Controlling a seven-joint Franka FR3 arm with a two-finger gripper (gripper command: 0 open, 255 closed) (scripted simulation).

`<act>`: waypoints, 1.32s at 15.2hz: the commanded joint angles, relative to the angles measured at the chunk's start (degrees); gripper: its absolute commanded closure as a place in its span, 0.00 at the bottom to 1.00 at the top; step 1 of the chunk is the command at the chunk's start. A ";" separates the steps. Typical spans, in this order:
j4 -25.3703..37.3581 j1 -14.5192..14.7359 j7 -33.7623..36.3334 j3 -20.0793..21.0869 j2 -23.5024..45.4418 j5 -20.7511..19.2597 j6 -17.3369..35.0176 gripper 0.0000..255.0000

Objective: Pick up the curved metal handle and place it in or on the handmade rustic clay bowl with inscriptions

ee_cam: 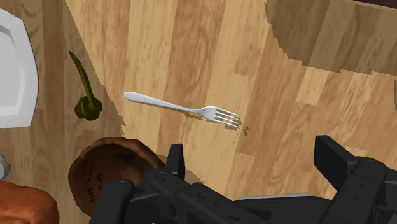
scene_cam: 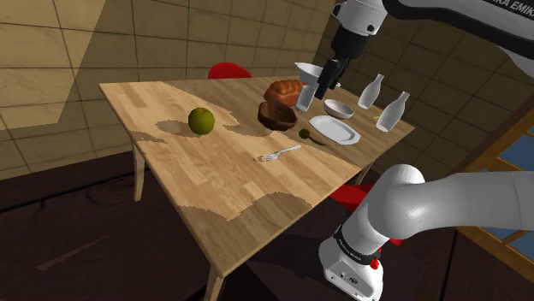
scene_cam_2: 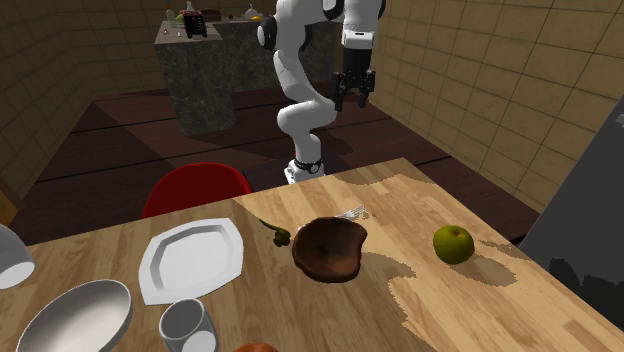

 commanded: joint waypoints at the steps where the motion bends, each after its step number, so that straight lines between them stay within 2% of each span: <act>1: 0.00 0.00 0.00 0.00 0.00 0.00 0.00 0.00; 10: -6.92 -3.01 -8.08 -11.58 4.98 -3.34 11.74 0.00; 20: -8.20 -4.66 -18.40 -25.00 18.38 -3.69 25.38 0.00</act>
